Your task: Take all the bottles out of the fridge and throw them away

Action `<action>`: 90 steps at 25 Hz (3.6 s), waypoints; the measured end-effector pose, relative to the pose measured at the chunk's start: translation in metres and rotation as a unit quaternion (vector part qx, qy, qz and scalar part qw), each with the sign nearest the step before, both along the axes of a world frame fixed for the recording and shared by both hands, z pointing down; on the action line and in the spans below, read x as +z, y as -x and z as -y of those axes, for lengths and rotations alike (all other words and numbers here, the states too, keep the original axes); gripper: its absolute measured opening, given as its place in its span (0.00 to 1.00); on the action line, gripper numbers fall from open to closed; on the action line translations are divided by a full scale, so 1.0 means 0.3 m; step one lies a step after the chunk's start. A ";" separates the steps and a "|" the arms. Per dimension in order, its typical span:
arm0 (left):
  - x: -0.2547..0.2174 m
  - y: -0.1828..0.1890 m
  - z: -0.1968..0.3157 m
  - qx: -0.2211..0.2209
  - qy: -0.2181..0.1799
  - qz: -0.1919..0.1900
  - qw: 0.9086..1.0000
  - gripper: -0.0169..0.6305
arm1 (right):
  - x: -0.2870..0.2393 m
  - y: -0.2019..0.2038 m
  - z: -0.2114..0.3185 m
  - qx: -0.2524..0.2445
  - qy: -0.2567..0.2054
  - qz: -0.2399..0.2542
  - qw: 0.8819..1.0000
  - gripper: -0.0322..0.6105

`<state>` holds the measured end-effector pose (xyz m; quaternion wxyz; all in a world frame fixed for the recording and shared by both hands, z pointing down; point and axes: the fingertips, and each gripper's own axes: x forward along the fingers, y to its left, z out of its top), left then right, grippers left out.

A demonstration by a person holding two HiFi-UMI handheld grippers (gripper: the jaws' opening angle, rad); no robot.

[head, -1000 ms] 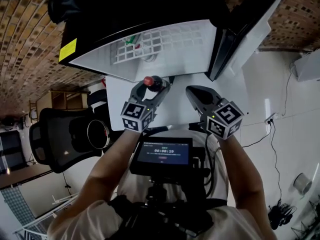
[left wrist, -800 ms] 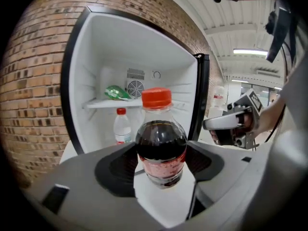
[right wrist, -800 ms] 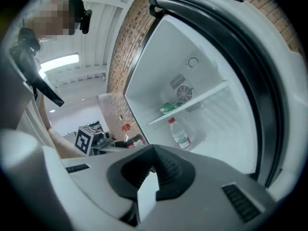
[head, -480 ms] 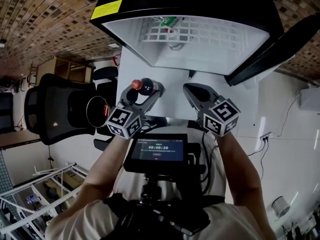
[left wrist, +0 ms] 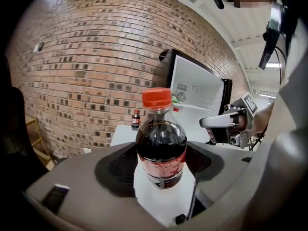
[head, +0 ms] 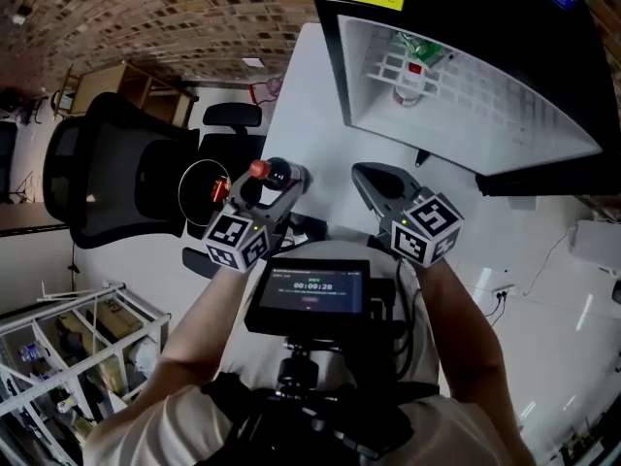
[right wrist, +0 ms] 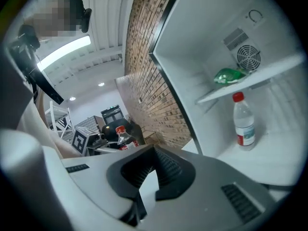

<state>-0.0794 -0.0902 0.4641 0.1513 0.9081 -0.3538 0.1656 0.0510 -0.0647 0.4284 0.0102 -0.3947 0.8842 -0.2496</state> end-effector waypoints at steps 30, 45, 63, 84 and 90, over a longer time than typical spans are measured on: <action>0.661 1.109 0.169 -0.166 0.149 0.155 0.962 0.51 | 0.171 0.829 0.159 -0.151 0.082 -0.051 0.984 0.05; 1.201 1.161 0.094 -0.056 0.413 0.297 0.859 0.51 | 0.289 0.809 0.181 -0.112 0.141 -0.067 0.981 0.05; 1.221 1.168 0.173 -0.111 0.413 0.292 0.855 0.54 | 0.289 0.684 0.125 -0.060 0.142 -0.078 0.985 0.05; 0.402 0.798 0.194 -0.110 0.084 0.094 0.986 0.03 | 0.106 0.455 0.053 0.000 0.037 -0.056 0.998 0.05; 0.239 0.591 0.181 -0.061 0.036 0.059 0.996 0.03 | 0.062 0.329 0.030 0.032 0.024 -0.041 0.998 0.05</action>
